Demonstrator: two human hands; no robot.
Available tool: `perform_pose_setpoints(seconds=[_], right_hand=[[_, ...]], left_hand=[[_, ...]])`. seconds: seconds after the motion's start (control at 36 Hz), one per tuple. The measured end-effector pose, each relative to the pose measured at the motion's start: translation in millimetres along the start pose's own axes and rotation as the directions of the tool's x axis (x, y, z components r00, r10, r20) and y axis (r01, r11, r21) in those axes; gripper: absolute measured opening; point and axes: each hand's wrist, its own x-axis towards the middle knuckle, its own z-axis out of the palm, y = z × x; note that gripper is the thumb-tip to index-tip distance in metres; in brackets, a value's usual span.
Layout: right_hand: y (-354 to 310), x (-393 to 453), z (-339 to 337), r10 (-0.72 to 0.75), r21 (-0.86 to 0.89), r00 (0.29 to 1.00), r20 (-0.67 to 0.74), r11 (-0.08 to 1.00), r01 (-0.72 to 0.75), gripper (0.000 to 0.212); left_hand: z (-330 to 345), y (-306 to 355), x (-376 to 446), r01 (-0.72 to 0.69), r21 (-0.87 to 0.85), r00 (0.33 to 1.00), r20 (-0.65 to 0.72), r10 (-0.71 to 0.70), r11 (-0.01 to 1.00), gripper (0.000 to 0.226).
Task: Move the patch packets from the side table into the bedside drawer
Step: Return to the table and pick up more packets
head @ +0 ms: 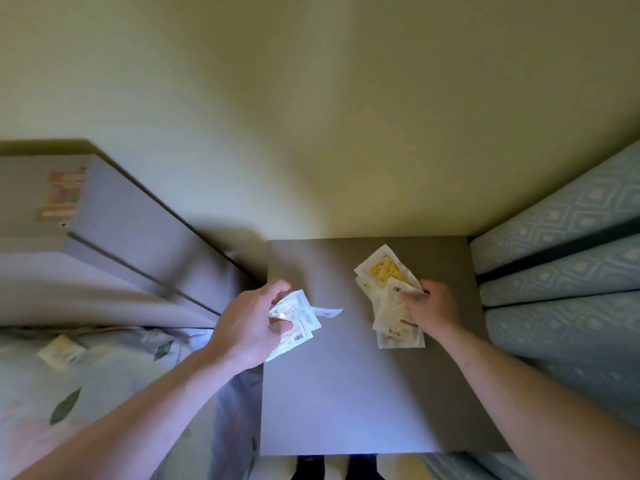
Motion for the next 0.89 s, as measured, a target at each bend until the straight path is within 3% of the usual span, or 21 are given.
perform_pose_setpoints(seconds=[0.08,0.19,0.33,0.64,0.75,0.89], right_hand=[[-8.2,-36.5,-10.2,-0.063,-0.036,0.998,-0.026,0.997,0.062,0.008],[-20.3,-88.7,-27.3,-0.14,-0.059,0.99,-0.034,0.989,0.138,0.013],[-19.5,-143.6,-52.7,-0.079,-0.014,0.995,-0.061,0.997,0.079,0.019],[-40.5,-263.8,-112.6,-0.126,0.149,0.976,-0.178,0.977,0.153,0.011],[-31.6,-294.2,-124.8,-0.135,0.189,0.982,-0.133,0.969,0.158,0.017],[-18.4,-321.4,-128.2,-0.244,0.145,0.969,0.037,0.961,0.236,0.021]], left_hand=[[-4.6,5.2,-15.9,0.021,-0.002,0.999,-0.041,-0.021,1.0,0.04],[-10.3,17.5,-43.8,0.051,-0.032,0.995,-0.082,-0.053,0.998,0.029],[-20.3,43.1,-89.5,0.079,-0.025,0.994,-0.076,-0.081,0.997,0.02],[-39.1,100.4,-202.1,0.07,-0.14,0.986,-0.14,-0.09,0.988,0.017],[-40.4,119.8,-246.1,0.071,-0.229,0.98,-0.168,-0.111,0.971,0.018],[-23.8,134.0,-298.7,0.087,-0.295,0.948,-0.27,-0.17,0.952,0.017]])
